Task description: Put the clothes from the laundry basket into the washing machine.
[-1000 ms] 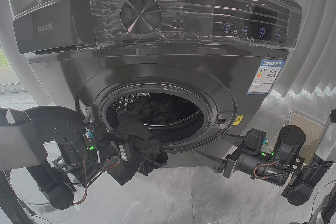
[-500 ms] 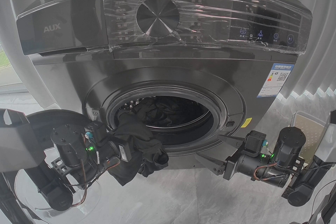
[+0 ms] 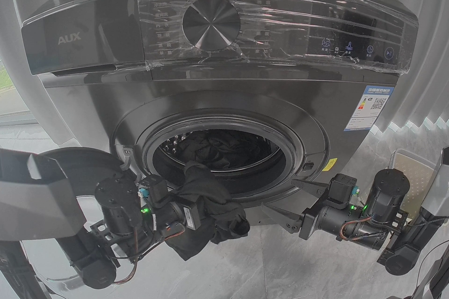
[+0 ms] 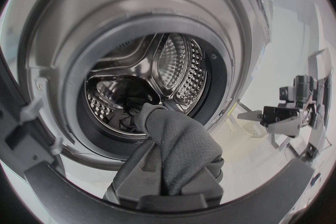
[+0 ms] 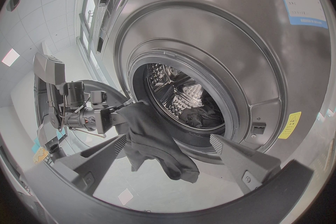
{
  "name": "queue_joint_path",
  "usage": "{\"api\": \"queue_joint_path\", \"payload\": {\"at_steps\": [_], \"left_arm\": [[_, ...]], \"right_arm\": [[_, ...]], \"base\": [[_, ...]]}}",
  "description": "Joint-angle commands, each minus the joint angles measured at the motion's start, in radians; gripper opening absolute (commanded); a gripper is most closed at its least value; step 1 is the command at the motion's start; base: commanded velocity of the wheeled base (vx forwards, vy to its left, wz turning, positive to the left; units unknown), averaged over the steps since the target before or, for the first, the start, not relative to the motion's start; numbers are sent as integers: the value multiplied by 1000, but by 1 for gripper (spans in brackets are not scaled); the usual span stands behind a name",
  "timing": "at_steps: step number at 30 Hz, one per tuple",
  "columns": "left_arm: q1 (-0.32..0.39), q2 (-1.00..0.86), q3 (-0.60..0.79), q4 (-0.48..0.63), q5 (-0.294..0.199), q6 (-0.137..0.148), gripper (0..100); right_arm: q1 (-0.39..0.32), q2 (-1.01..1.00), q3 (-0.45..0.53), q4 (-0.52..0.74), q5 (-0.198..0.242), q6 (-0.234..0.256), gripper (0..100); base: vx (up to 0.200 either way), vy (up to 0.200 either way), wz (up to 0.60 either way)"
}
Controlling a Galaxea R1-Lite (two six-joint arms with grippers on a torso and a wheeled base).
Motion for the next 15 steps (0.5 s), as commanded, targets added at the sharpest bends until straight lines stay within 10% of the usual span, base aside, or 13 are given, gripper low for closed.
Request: {"api": "queue_joint_path", "payload": {"at_steps": [1, 6, 15], "left_arm": [[-20, 141, -139, -3, 32, -85, 0], [-28, 202, -241, -1, 45, -151, 0], [6, 351, -520, 2, 91, -160, 0]], "right_arm": [[-2, -3, 0, -1, 0, 0, 100], [-8, -3, 0, -1, 2, 0, 100], [-8, -4, 1, -1, 2, 0, 100]], "base": [[0, 0, 0], [0, 0, 0], [0, 0, 0]]}}
